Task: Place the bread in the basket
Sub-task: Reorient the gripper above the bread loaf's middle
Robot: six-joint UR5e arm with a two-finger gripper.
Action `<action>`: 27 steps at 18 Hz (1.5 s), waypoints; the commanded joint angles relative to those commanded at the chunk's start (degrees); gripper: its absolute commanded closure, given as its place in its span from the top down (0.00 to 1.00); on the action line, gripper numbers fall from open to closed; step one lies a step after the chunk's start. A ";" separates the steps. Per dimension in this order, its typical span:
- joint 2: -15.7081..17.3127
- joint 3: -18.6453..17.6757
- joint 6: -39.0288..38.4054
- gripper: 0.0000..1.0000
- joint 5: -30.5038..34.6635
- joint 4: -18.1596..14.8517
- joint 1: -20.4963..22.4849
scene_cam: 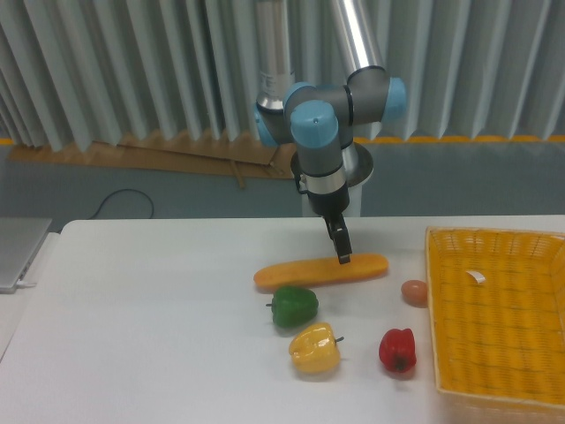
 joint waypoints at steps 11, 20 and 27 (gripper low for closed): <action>-2.29 0.80 -0.44 1.00 6.23 2.28 -3.95; -2.21 -2.89 -2.90 1.00 6.07 2.46 -3.87; -3.43 -1.66 -3.77 1.00 6.68 2.46 -4.13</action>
